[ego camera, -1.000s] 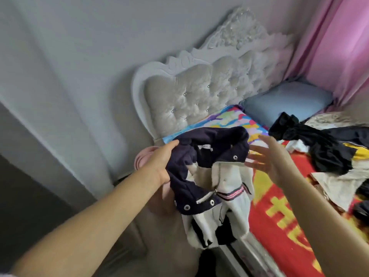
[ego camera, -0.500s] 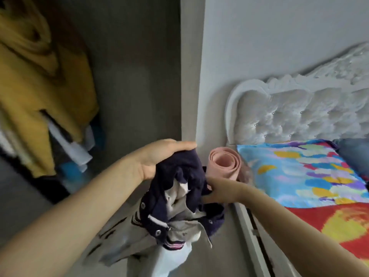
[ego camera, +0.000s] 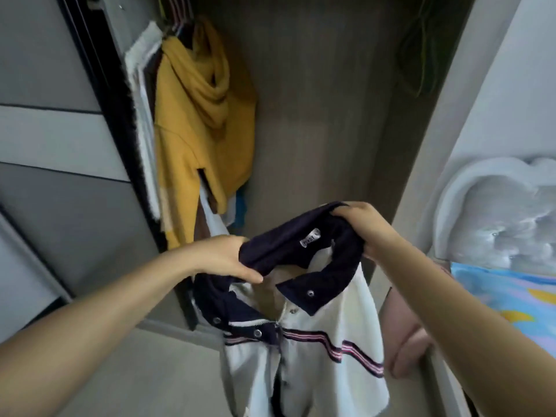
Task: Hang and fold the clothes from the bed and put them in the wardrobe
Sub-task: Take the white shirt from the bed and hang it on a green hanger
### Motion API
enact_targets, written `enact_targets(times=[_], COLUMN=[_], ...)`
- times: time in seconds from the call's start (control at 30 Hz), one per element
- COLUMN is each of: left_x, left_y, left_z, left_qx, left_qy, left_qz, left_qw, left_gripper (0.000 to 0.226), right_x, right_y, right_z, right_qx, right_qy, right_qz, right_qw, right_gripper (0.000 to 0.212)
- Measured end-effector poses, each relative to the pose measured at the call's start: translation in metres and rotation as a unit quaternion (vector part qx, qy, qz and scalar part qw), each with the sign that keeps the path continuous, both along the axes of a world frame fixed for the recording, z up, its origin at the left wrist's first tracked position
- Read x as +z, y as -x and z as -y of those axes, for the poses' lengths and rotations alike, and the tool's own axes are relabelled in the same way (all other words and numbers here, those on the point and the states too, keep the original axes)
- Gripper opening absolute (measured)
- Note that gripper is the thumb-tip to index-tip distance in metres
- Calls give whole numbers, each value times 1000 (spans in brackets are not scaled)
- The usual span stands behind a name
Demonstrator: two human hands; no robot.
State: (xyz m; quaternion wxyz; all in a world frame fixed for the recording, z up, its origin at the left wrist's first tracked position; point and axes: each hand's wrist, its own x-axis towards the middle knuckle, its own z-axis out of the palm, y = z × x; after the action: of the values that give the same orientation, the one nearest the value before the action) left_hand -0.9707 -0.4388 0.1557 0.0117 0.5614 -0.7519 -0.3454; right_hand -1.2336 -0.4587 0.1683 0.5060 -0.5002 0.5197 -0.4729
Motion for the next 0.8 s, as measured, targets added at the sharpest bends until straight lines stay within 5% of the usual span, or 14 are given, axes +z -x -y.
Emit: enact_targets(times=[0.1, 0.17, 0.37, 0.53, 0.7, 0.8], left_x=[-11, -8, 24, 49, 92, 124], left_y=[-23, -36, -45, -3, 53, 74], left_z=[45, 79, 152, 195, 239, 268], left_qx=[4, 38, 86, 178, 219, 222], left_qy=[70, 98, 240, 78, 21, 16], left_qz=[157, 155, -14, -287, -429, -488], left_qw=[985, 982, 967, 938, 876, 844], left_gripper=[27, 28, 32, 17, 23, 15], right_x=[20, 30, 57, 54, 71, 100], right_y=[-28, -40, -36, -12, 21, 31], right_z=[20, 30, 51, 81, 129, 166], right_qx=[22, 18, -54, -143, -179, -106], right_qy=[34, 42, 82, 92, 37, 7], right_qz=[-38, -62, -127, -312, -376, -477], right_qw=[998, 997, 987, 935, 908, 873], right_gripper=[22, 25, 31, 14, 23, 25])
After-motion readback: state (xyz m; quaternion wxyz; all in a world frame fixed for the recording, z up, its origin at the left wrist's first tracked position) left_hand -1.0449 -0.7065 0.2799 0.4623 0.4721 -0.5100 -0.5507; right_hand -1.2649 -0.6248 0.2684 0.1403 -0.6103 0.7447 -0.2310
